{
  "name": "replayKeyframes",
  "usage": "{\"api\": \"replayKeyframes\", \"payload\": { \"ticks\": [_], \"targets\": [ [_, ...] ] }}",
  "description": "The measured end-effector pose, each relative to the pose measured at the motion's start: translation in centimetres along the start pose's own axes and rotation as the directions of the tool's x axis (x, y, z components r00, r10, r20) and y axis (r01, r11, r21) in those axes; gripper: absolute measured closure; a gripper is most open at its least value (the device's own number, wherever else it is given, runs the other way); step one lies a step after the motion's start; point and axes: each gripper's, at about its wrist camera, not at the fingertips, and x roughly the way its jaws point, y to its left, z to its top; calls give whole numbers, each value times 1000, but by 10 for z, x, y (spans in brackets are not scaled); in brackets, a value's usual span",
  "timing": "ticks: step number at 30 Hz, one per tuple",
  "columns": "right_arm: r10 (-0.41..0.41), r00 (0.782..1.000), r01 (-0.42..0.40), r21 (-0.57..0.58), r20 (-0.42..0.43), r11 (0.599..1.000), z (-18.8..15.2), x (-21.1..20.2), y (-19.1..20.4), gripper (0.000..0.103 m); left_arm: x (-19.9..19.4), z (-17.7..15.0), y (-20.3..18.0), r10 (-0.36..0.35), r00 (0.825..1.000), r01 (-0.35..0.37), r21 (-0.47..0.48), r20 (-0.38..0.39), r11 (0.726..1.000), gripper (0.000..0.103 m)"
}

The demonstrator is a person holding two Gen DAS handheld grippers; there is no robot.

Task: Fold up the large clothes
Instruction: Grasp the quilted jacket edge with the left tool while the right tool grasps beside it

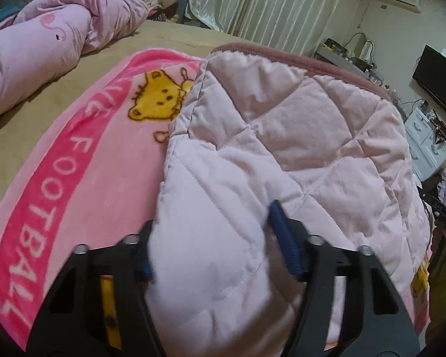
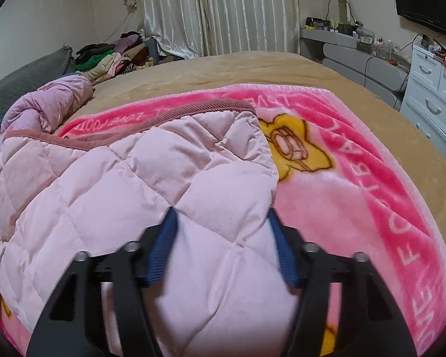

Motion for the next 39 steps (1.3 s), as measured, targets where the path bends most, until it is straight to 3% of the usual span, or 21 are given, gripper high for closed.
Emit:
{"api": "replayKeyframes", "payload": {
  "ticks": [1, 4, 8, 11, 16, 22, 27, 32, 36, 39],
  "targets": [
    [0, 1000, 0, -1, 9, 1000, 0, -3, 1, 69, -2, 1, 0, 3, 1000, -3, 0, 8, 1000, 70],
    [1, 999, -2, 24, 52, 1000, 3, -16, 0, 79, -8, 6, 0, 2, 999, -3, 6, 39, 1000, 81],
    [-1, 988, -12, 84, 152, 996, 20, -43, -5, 86, -21, 25, -12, 22, 996, -27, 55, 90, 998, 85],
    [7, 979, -31, 118, 204, 993, 39, -55, -7, 86, -35, 44, -19, -9, 989, 1, 53, 147, 999, 85],
    [-15, 968, -20, 138, 249, 990, 65, -55, -5, 87, -32, 71, -31, 22, 985, -38, 92, 171, 995, 85],
    [-81, 986, 48, 217, 148, 975, 64, -3, -19, 87, 10, 87, -25, 62, 994, -69, 72, 87, 995, 85],
    [-120, 992, 110, 231, 31, 967, 47, 41, -23, 87, 43, 77, -12, 99, 995, -99, 42, 15, 994, 85],
    [-123, 991, 131, 233, -48, 964, 31, 69, -27, 84, 68, 60, 2, 89, 995, -89, 1, -37, 996, 83],
    [-111, 991, 127, 253, -75, 959, 23, 77, -30, 79, 75, 54, 14, 55, 997, -58, -59, -50, 997, 75],
    [-133, 987, 151, 232, -93, 961, 21, 78, -26, 74, 71, 53, 14, 74, 996, -77, -70, -40, 995, 66]
  ]
}}
